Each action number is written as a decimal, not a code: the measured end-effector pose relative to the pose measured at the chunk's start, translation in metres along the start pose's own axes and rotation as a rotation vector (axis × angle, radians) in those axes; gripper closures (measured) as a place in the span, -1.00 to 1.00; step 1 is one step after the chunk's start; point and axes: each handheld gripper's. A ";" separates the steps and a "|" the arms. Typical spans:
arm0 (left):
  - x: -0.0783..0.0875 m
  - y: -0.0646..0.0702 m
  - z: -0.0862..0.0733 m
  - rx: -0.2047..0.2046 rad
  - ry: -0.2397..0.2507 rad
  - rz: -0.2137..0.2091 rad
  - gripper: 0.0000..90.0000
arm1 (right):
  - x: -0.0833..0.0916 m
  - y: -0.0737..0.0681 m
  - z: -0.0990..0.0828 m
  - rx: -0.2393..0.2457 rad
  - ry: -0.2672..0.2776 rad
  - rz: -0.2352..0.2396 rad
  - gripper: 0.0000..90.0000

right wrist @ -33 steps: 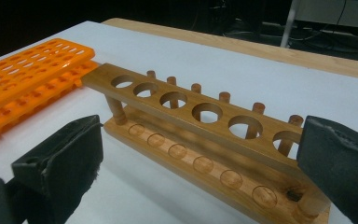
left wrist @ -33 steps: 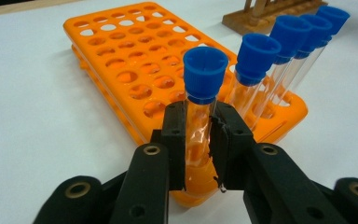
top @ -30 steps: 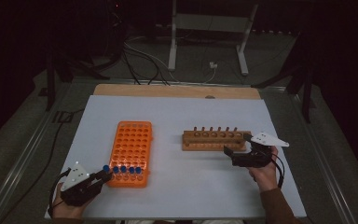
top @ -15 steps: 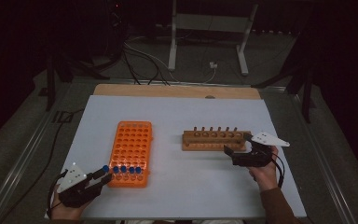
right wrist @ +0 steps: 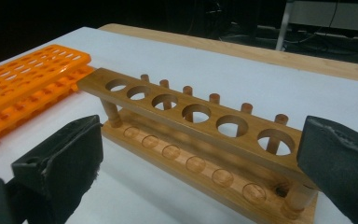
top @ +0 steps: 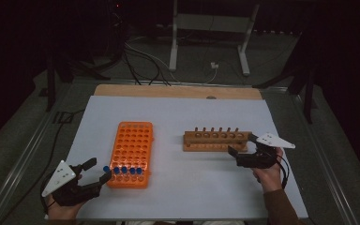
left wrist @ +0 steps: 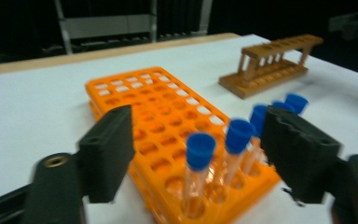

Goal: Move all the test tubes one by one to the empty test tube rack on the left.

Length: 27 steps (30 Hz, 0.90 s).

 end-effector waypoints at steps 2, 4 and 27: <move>0.001 -0.002 0.005 0.006 0.019 0.022 -0.61 | 0.001 0.001 -0.001 -0.004 0.001 -0.001 -0.99; 0.000 -0.004 0.011 0.016 0.044 0.039 -0.64 | 0.003 0.002 -0.002 -0.007 0.000 -0.004 -0.99; -0.029 -0.032 0.014 0.155 0.071 0.244 -0.97 | 0.016 0.004 -0.021 -0.006 0.057 -0.001 -0.99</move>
Point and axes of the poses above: each handheld gripper's, and its own axes: x roughly backward along the jaws, z roughly out of its top, y roughly to its right, and after that the axes turned 9 degrees about -y, right-handed
